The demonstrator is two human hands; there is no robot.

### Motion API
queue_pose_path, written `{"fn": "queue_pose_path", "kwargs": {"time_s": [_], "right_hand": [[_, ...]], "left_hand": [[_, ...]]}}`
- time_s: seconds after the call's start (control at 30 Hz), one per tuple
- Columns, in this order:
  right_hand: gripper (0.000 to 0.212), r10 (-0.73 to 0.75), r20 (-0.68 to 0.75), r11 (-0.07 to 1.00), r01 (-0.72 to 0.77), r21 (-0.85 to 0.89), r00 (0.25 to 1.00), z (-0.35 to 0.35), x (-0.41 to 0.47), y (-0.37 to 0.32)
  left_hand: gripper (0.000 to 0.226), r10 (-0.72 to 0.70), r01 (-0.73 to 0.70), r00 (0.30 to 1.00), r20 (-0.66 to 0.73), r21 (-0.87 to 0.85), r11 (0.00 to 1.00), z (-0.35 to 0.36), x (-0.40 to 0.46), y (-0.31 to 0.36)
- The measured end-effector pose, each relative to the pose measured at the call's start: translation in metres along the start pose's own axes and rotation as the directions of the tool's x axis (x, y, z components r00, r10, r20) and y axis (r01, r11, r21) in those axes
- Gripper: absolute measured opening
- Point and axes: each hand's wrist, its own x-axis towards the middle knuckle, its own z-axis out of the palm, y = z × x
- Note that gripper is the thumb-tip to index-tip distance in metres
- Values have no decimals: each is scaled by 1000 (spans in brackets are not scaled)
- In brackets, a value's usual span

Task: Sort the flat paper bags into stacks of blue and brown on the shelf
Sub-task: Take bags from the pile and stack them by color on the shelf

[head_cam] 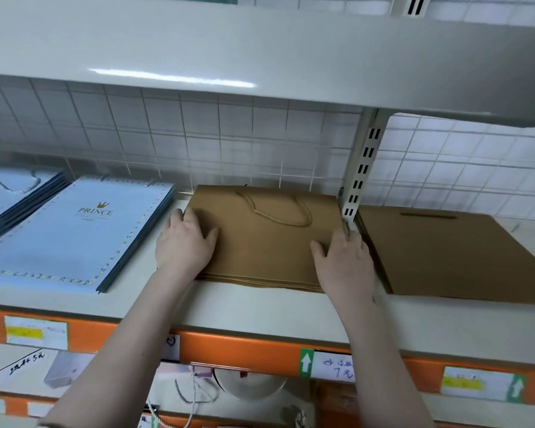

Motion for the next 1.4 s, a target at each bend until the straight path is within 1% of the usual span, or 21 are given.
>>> {"fn": "queue_pose_path", "kwargs": {"time_s": [0.1, 0.17, 0.27, 0.43, 0.6, 0.77, 0.87, 1.03, 1.23, 1.4], "right_hand": [[57, -64, -15, 998, 64, 1, 998, -7, -7, -1], [58, -120, 8, 993, 120, -19, 993, -8, -13, -4], [59, -183, 71, 983, 184, -5, 981, -3, -23, -18], [59, -288, 107, 957, 281, 75, 952, 8, -46, -60], [63, -411, 129, 910, 398, 115, 902, 11, -72, -115], [62, -479, 58, 865, 461, 197, 876, 15, -110, -178], [63, -537, 26, 824, 518, 230, 843, 18, -142, -223], [60, -601, 24, 774, 576, 263, 799, 29, -202, -303], [57, -621, 44, 761, 588, 273, 783, 45, -259, -382], [54, -646, 39, 745, 618, 252, 762, 59, -278, -435]], "left_hand": [[59, 18, -14, 997, -76, 48, 999, -5, -19, 0], [65, 9, 2, 991, -136, 77, 997, -11, -32, -4], [68, -29, 56, 975, -219, 121, 991, -24, -51, -18], [70, -114, 169, 959, -258, 201, 965, -51, -81, -65], [69, -225, 294, 919, -324, 184, 938, -87, -111, -116], [70, -268, 352, 864, -427, 130, 927, -133, -138, -174], [67, -270, 366, 839, -473, 121, 923, -162, -156, -220], [64, -322, 441, 811, -488, 149, 885, -211, -185, -308], [65, -323, 443, 808, -493, 146, 885, -255, -203, -392], [70, -345, 454, 803, -486, 124, 883, -273, -199, -444]]}}
